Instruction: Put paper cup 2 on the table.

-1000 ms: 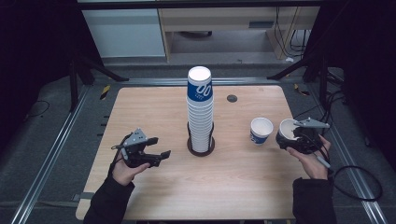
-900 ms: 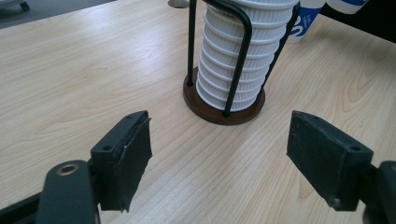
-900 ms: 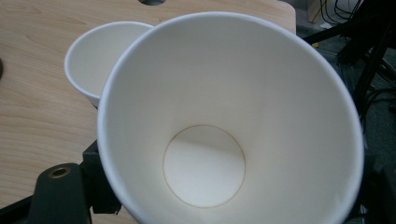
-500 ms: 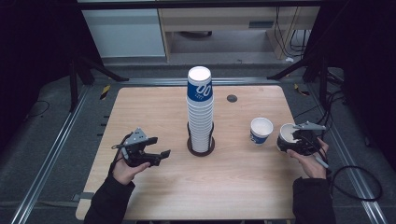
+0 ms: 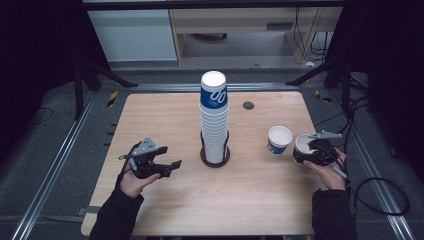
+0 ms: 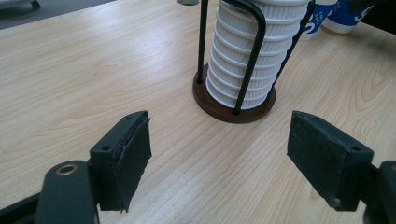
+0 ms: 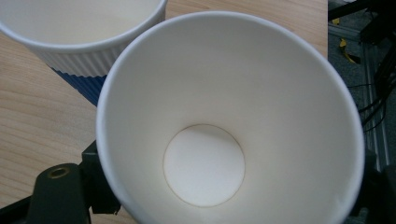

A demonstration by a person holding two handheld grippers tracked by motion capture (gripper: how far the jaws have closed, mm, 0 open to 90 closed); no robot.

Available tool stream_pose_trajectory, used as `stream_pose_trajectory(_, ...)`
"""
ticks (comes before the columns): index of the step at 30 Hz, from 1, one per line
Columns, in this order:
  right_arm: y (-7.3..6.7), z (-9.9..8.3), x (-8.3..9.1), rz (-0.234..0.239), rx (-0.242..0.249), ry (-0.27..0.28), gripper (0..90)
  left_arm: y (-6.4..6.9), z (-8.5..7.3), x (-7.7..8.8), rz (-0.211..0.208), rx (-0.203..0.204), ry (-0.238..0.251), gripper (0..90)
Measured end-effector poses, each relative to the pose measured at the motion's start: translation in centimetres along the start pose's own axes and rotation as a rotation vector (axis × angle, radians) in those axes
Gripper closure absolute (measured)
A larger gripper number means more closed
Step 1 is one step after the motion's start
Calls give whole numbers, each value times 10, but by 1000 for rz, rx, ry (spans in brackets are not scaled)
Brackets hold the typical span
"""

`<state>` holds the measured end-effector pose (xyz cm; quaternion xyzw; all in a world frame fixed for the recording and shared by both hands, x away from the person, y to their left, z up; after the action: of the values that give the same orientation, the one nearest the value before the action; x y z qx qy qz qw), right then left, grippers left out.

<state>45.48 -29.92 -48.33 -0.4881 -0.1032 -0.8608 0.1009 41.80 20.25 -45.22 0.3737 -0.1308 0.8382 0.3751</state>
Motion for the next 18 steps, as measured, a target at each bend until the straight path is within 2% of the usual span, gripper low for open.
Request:
stream_pose_trajectory(2, -1, 0, -2, 20, -4, -4, 195, 1, 0, 0, -3, -4, 2, 210)
stream_pose_trajectory(7, -3, 0, -6, 32, 6, -21, 193, 1, 0, -1, -2, -6, -5, 210)
stream_pose_trajectory(15, -5, 0, -9, 35, 15, -18, 181, 1, -1, -1, -1, -11, -7, 209)
stream_pose_trajectory(18, -6, 0, -10, 49, 25, -30, 97, 2, 0, 0, -4, -14, -4, 208)
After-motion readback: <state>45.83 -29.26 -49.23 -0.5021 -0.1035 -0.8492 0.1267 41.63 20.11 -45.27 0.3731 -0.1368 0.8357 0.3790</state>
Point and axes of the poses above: each handheld gripper's, and its own axes: x roughly backward along the jaws, z roughly out of its top, y roughly to its right, the point moved 4 cm from there along -x, roughly forward along the jaws, and after that the axes turned 15 degrees about -y, right-handed, at the moved point
